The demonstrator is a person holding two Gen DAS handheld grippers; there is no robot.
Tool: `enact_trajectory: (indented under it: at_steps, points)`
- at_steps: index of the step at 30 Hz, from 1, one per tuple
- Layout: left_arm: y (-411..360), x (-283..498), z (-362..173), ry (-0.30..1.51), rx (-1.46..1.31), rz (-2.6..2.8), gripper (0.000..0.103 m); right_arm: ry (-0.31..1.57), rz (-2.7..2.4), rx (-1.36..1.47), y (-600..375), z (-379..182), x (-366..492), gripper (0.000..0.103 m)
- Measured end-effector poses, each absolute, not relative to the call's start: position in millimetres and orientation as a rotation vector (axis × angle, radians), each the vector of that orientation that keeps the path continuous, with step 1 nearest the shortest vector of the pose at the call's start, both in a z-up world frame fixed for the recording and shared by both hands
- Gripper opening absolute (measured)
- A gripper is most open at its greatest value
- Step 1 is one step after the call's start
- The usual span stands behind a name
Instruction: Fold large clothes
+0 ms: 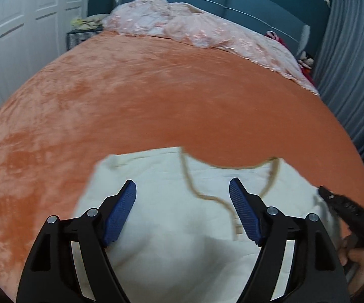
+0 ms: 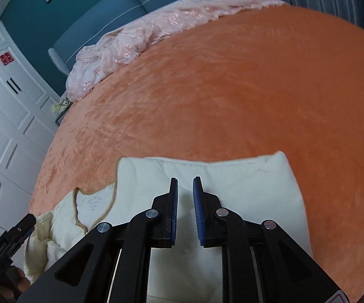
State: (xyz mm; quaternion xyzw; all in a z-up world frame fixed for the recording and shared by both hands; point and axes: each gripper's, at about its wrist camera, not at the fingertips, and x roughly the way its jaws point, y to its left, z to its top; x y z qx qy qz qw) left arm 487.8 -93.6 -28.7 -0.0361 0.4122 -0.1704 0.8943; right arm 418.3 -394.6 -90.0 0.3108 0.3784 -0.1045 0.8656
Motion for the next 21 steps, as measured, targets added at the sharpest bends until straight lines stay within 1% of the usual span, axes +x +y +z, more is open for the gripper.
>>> enact_trajectory:
  at_steps: [2, 4, 7, 8, 11, 13, 21]
  points:
    - [-137.2, 478.1, -22.4, 0.822, -0.008, -0.392, 0.071, 0.815, -0.198, 0.682, -401.7, -101.5, 415.8, 0.008]
    - [-179.2, 464.7, -21.2, 0.786, 0.061, -0.454, 0.071, 0.841, -0.169, 0.655, -399.1, -111.1, 415.2, 0.008]
    - [-226.1, 462.5, -45.3, 0.831, 0.173, -0.492, 0.072, 0.839, -0.151, 0.624, -395.2, -119.6, 410.6, 0.007]
    - [-234.5, 464.6, -55.0, 0.850, 0.194, -0.485, 0.071, 0.832, -0.148, 0.628, -395.4, -121.6, 409.4, 0.005]
    - [-244.7, 474.1, -90.8, 0.931, 0.212, -0.431, 0.064, 0.819, -0.140, 0.648, -395.5, -128.9, 410.2, 0.000]
    - [-240.5, 477.5, -109.0, 0.950, 0.191, -0.418, 0.066, 0.805, -0.136, 0.669, -398.9, -133.1, 408.2, 0.000]
    - [-237.5, 478.0, -118.2, 0.916, 0.115, -0.403, 0.068, 0.761, -0.240, 0.594, -392.3, -134.9, 412.4, 0.000]
